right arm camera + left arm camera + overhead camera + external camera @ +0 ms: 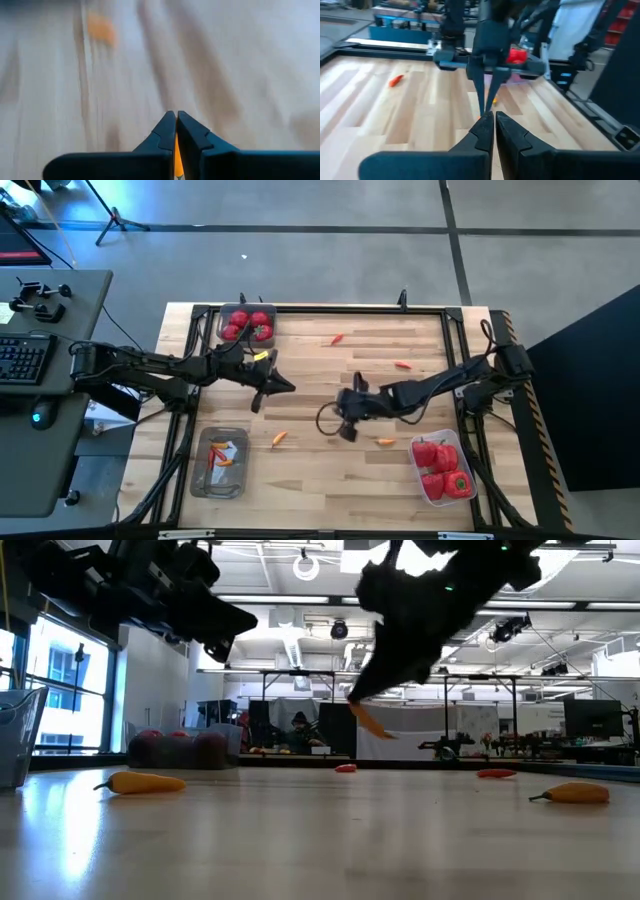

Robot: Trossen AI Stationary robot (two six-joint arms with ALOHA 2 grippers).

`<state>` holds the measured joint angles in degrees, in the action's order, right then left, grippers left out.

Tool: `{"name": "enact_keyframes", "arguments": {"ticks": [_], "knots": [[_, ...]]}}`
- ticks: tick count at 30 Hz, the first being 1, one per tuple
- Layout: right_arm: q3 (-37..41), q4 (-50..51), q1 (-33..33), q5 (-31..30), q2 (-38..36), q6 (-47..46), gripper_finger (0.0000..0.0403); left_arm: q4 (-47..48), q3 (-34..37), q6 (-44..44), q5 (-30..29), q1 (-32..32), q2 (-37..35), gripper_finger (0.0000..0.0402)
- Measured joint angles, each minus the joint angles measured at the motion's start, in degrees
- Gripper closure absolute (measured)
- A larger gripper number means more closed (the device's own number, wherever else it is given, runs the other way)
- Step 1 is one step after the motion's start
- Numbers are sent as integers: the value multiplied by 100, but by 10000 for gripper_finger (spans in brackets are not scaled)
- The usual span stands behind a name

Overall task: Sort produce into baskets
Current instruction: Put the yellow chili pepper into the bottom black bin

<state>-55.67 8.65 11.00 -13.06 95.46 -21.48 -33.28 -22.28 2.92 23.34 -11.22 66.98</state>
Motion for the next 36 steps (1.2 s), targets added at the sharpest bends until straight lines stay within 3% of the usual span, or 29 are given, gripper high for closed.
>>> {"name": "enact_keyframes", "arguments": {"ticks": [7,16,20,28,36], "knots": [[113,-2572,-143,-1204,0,908,403,28,0,-4,-204,0,0,352],[117,-4476,-166,-1261,-4,1757,403,3,-163,61,-290,105,26,262],[117,-4784,-166,-1129,-4,1879,403,-191,-385,-16,-594,306,243,242],[117,-4899,-166,-1068,-4,1900,403,-476,-876,0,-619,385,844,240],[117,-4916,-166,-1060,-4,1918,403,-473,-1207,197,-540,391,1210,282]]}}
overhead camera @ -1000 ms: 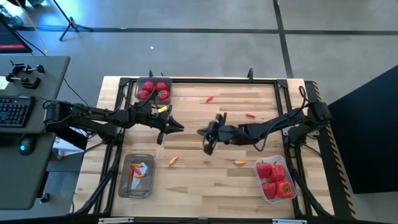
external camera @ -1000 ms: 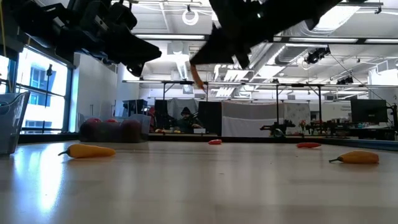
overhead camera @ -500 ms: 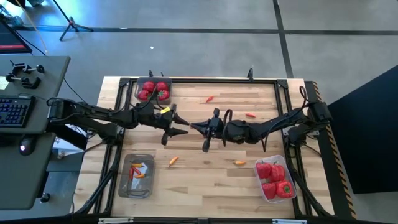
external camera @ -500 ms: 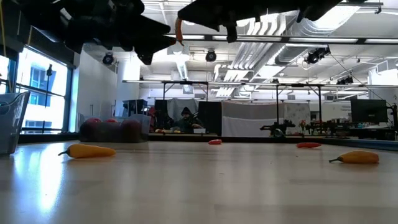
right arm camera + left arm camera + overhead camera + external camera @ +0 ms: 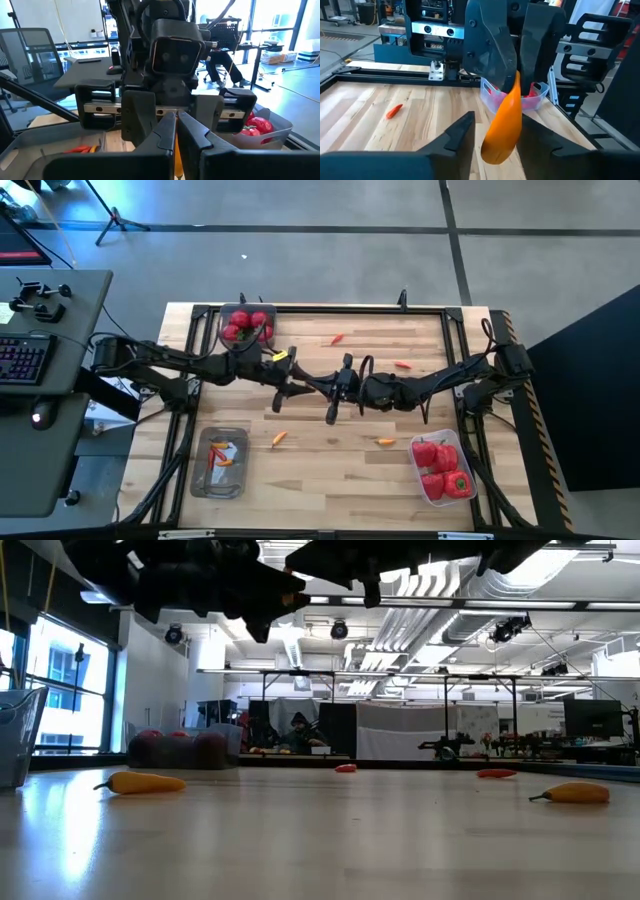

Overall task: Sort produce into baskets
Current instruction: Put the yellow chili pepper into the bottom black bin

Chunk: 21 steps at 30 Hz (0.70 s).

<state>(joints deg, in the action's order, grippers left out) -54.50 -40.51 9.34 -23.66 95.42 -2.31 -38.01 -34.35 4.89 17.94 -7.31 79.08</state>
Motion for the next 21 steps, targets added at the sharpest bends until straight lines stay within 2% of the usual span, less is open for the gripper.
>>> {"name": "enact_keyframes", "arguments": {"ticks": [8,12,16,21], "knots": [[0,-1,-3,-14,0,109,403,7,0,-46,10,0,-73,367],[0,54,-7,-289,0,-16,398,15,0,-49,2,-5,-73,395],[-21,89,-7,-478,0,224,356,172,0,-113,15,-37,-141,396],[-171,101,46,-638,-35,431,273,894,0,-334,198,-57,-514,395]]}}
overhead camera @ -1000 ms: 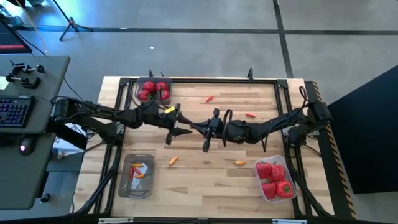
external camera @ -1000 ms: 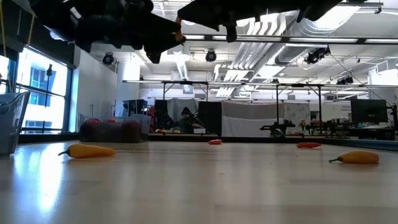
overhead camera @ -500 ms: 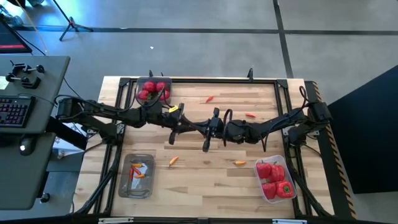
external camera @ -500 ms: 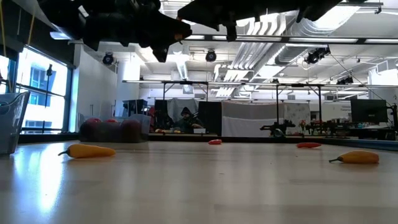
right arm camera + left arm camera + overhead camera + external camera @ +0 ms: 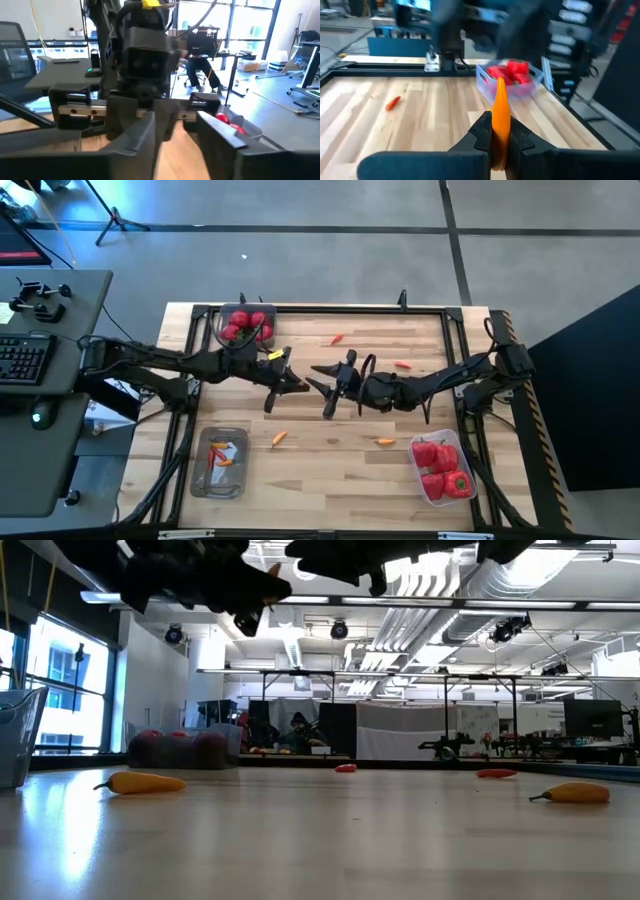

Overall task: Sort produce into baskets
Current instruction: Put the yellow chili pepper into the bottom black bin

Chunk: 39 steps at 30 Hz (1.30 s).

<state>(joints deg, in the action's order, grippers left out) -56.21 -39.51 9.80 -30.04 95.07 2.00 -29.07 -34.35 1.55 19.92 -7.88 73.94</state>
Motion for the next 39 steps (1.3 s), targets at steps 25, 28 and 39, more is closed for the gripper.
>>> {"name": "enact_keyframes", "arguments": {"ticks": [25,28,39], "knots": [[-83,1992,-46,175,-68,-510,236,7260,-25,2353,-250,2873,-2598,394],[-83,2240,-46,183,-68,-708,236,7208,285,2766,-269,3171,-2498,394],[-83,3183,-46,200,-68,-1499,233,7085,463,2993,-207,3600,-2074,336]]}}
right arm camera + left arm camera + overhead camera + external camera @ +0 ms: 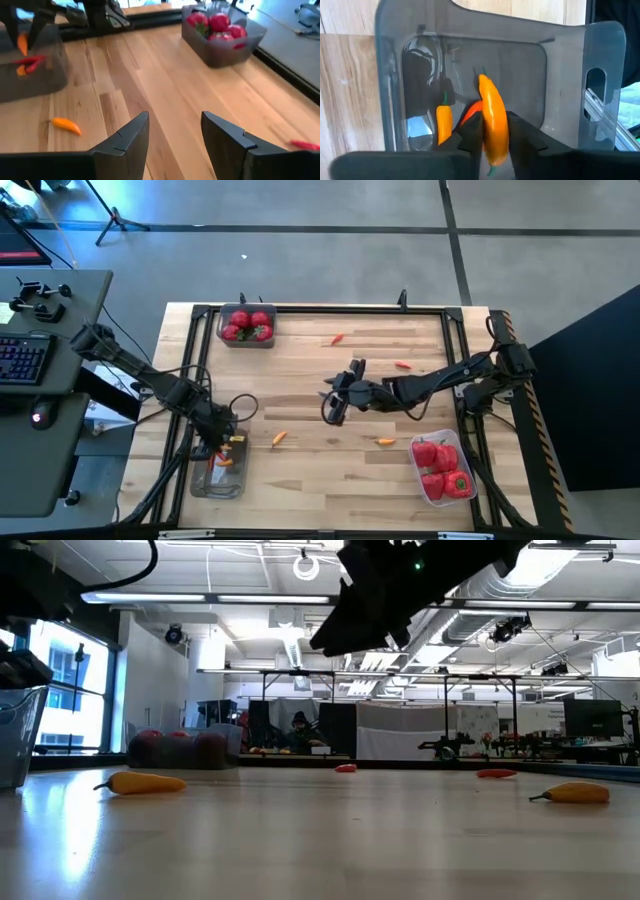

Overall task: Sort produce into baskets
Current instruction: Put the yellow chili pepper into the bottom black bin, then put the orange chili pepper into the bottom black bin

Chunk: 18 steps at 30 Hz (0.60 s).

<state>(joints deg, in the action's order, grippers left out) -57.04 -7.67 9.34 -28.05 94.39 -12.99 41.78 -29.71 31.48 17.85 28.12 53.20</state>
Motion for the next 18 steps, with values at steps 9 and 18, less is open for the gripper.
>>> {"name": "enact_keyframes", "arguments": {"ticks": [9,18], "knots": [[0,626,0,133,0,-552,177,-126,-157,13,8,84,16,252],[-339,2425,-297,176,-252,-669,157,-287,-496,-1181,-286,-269,-21,286]]}}
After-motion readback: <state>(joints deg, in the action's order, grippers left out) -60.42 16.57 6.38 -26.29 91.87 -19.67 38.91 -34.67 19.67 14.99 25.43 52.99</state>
